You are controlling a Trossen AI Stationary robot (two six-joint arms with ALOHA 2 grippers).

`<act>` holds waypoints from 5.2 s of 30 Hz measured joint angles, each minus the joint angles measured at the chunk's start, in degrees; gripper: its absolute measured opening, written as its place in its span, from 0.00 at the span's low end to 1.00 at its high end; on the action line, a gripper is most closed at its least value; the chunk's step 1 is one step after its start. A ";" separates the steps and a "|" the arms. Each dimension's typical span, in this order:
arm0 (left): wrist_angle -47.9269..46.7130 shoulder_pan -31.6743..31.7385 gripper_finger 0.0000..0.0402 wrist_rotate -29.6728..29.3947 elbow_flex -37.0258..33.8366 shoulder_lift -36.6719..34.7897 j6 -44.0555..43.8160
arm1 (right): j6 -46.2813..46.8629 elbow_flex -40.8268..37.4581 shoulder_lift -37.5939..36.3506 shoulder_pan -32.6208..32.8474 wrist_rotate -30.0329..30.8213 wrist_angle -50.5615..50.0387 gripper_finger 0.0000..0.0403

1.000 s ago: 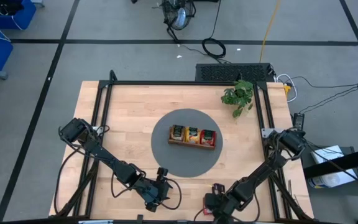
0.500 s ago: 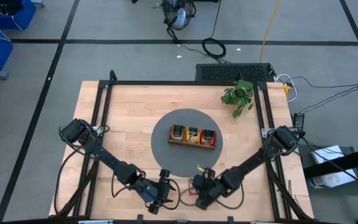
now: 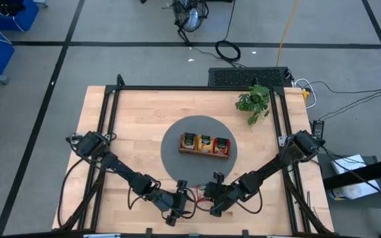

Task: Pick & Place Tea
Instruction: Put the red tea bag to the right section into the wooden organizer

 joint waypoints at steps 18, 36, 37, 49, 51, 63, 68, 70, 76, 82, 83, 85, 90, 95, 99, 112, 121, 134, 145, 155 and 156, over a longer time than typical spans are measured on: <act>-2.46 0.70 0.53 1.65 0.13 1.50 -5.04 | 8.25 -0.83 -6.87 3.19 -4.67 -10.84 0.00; -2.61 3.08 0.53 5.10 0.11 3.30 -11.24 | 11.79 -5.07 0.95 3.82 0.56 5.19 0.00; -2.54 3.07 0.53 5.10 0.11 3.30 -11.26 | 10.86 -5.08 1.49 3.56 0.42 7.04 0.00; -2.52 3.02 0.53 3.05 0.11 3.30 -9.49 | 5.54 -5.22 2.29 2.86 -1.49 11.91 0.00; -3.38 3.16 0.53 3.10 0.11 3.29 -9.79 | 5.49 -5.26 2.27 2.93 -1.83 13.04 0.00; -9.36 4.26 0.53 2.61 0.28 3.98 -11.03 | 3.84 -5.29 -6.45 3.13 -5.74 12.09 0.00; -8.41 4.79 0.53 2.79 0.39 5.44 -11.01 | 1.67 -5.25 -9.47 3.38 -4.29 7.12 0.03; -8.69 4.93 0.53 3.34 0.37 5.56 -11.00 | 0.84 -5.29 -9.51 3.02 -7.50 7.61 0.08; -9.21 4.98 0.53 4.20 0.31 5.66 -11.00 | 6.21 -5.18 -9.56 1.46 -10.69 5.13 0.23; -9.33 4.96 0.53 4.55 0.26 5.73 -11.03 | 11.96 -7.27 -9.56 -1.04 -8.45 1.51 0.36; -9.34 4.96 0.53 4.55 0.24 5.73 -11.03 | 13.24 -7.94 -9.58 -1.45 -7.97 2.67 0.38; -9.45 4.96 0.53 4.72 0.24 5.73 -10.99 | 16.59 -9.62 -9.97 -2.50 -7.75 3.78 0.41; -9.60 5.01 0.53 5.57 0.20 5.73 -10.17 | 22.90 -14.03 -10.06 -4.57 -10.36 6.74 0.45; -9.60 5.01 0.53 5.83 0.17 5.73 -9.93 | 25.86 -18.05 -10.22 -5.22 -11.82 12.74 0.45; -9.45 5.01 0.53 5.88 0.13 5.73 -9.90 | 26.67 -20.26 -10.12 -5.76 -10.82 18.32 0.45; -9.16 5.05 0.53 6.06 0.07 5.73 -9.45 | 25.69 -20.28 -7.95 -8.24 -10.26 21.66 0.43; -9.02 5.01 0.53 5.05 0.09 5.77 -9.52 | 23.32 -20.30 -6.91 -6.23 -10.78 23.47 0.38; -8.14 5.01 0.53 4.57 0.07 5.81 -9.39 | 22.16 -18.49 -6.80 -7.10 -13.78 21.06 0.25; -7.86 4.45 0.53 4.39 0.07 5.81 -5.02 | 17.02 -18.53 -6.74 -7.36 -13.48 21.34 0.02; -3.36 2.14 0.59 -1.01 -0.04 5.54 3.29 | 15.55 -18.58 -6.67 -6.12 -11.56 21.47 0.00; -3.09 1.81 0.61 -1.75 -0.04 5.52 3.83 | 15.57 -18.57 -6.67 -6.12 -11.02 21.43 0.00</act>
